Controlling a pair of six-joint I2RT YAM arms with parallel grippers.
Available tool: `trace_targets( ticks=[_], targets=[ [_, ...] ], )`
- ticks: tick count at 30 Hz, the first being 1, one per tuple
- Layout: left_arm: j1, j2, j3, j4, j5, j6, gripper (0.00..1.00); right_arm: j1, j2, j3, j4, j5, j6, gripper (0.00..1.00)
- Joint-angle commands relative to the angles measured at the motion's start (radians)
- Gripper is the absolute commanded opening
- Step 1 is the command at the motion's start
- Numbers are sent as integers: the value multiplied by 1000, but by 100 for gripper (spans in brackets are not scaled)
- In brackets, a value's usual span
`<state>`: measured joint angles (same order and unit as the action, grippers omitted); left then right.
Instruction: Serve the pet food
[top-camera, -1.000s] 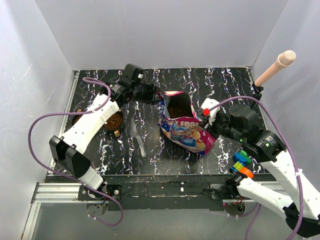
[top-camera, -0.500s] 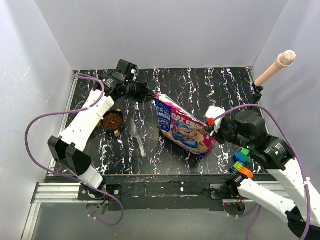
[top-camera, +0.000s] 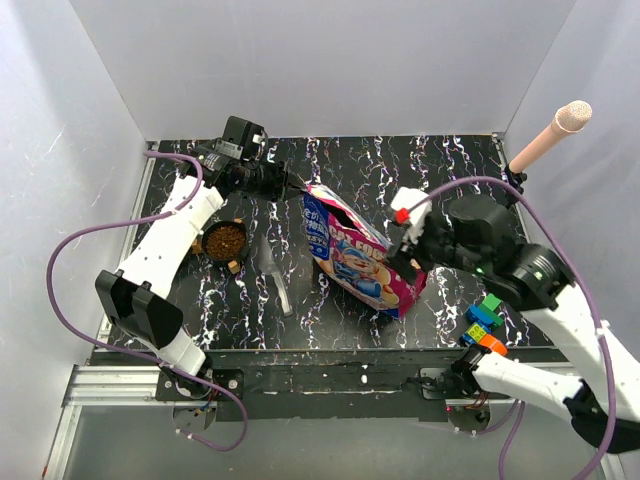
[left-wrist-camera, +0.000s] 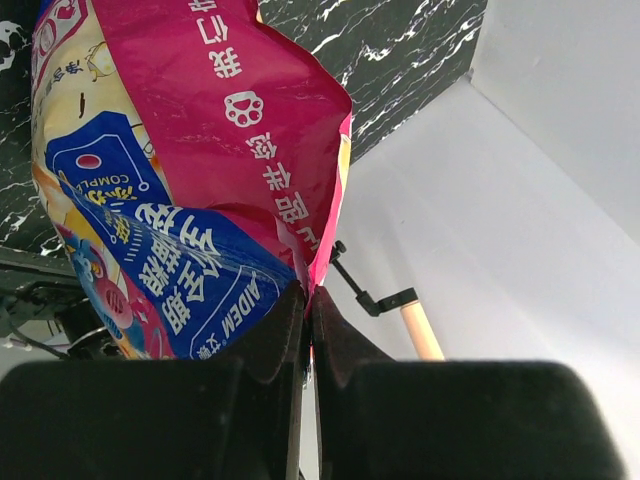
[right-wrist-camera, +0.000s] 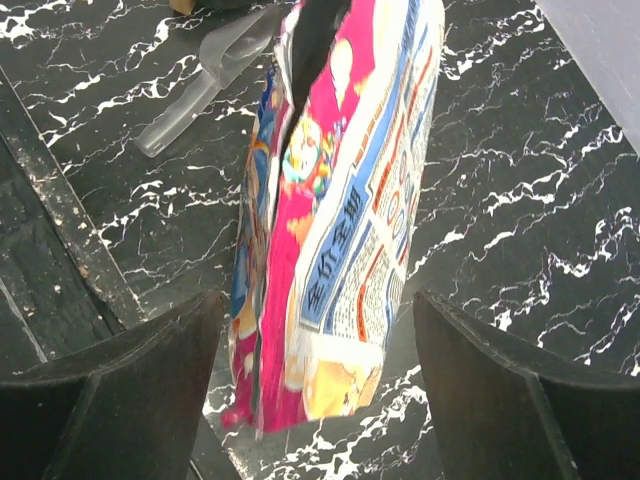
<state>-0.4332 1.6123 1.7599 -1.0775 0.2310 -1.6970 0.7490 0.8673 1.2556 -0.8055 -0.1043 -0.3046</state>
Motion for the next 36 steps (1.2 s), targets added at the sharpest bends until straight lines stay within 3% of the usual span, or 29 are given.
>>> trace_targets(
  ticks=[1,8,18,23,26,27,28,30,32,34,35,36],
  targets=[
    [37,-51,4,39,-90,-53,0,107,154,125,57,139,9,84],
    [27,-35,1,37,-56,-72,0,239,458,369,55,432,156,86],
    [25,-52,3,1,-38,-85,0,311,644,453,178,630,76,87],
    [27,-81,-28,7,-38,-104,0,312,674,461,163,635,53,67],
    [25,-94,-40,10,-41,-112,0,317,658,424,178,705,6,45],
    [25,-95,-48,14,-41,-116,0,319,648,410,184,715,-14,30],
    [24,-100,-57,22,-39,-124,0,319,638,395,189,713,-27,22],
    [22,-117,-86,51,-36,-150,0,319,625,374,190,686,-28,19],
    [22,-123,-100,65,-41,-164,0,319,625,376,178,658,-4,40],
    [21,-120,-89,65,-47,-164,0,320,625,375,170,646,-2,48],
    [19,-120,-86,64,-48,-164,0,320,625,373,167,643,-2,44],
    [19,-120,-85,62,-51,-164,0,320,625,375,160,634,-8,29]
  ],
)
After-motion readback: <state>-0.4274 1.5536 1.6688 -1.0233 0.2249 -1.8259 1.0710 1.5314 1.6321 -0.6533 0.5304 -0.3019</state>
